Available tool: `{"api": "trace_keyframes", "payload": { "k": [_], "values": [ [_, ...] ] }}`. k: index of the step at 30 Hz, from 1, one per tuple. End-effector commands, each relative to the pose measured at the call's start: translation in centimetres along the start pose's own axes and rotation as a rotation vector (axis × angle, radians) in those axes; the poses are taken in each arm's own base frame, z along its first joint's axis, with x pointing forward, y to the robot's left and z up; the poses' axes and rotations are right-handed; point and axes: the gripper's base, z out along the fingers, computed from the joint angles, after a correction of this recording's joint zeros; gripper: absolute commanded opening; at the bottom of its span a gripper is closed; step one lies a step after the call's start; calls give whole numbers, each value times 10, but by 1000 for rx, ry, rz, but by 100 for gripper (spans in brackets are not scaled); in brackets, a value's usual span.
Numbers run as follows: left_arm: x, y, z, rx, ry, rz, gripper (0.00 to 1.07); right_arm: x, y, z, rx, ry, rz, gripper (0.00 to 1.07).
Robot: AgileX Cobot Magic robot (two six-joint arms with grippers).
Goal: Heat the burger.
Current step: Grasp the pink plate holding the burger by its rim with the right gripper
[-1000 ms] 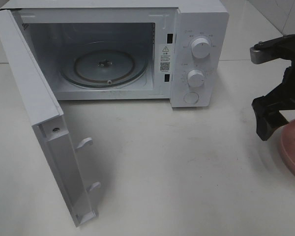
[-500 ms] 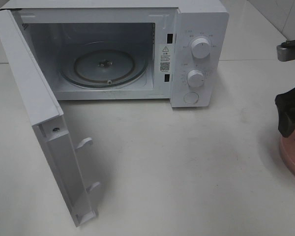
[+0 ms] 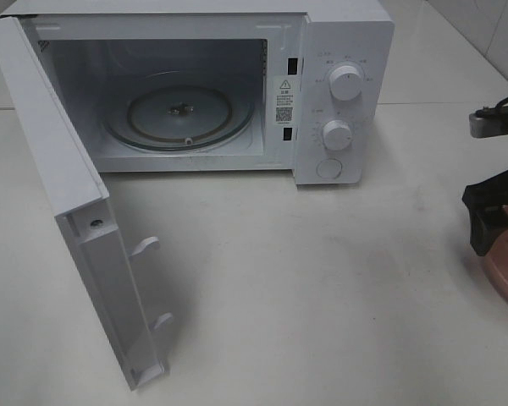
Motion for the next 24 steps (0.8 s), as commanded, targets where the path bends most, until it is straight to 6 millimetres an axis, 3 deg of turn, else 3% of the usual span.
{"api": "trace_keyframes", "payload": {
  "k": [1,14,24],
  "values": [
    [2,0,-2,7,-22,-3,100,-5,0,15,-11,15,20,93],
    [2,0,-2,7,-22,-3,100,-13,-1,49,-24,64,23,92],
    [2,0,-2,7,-22,-3,100,-16,1,60,-27,65,21,89]
  ]
}}
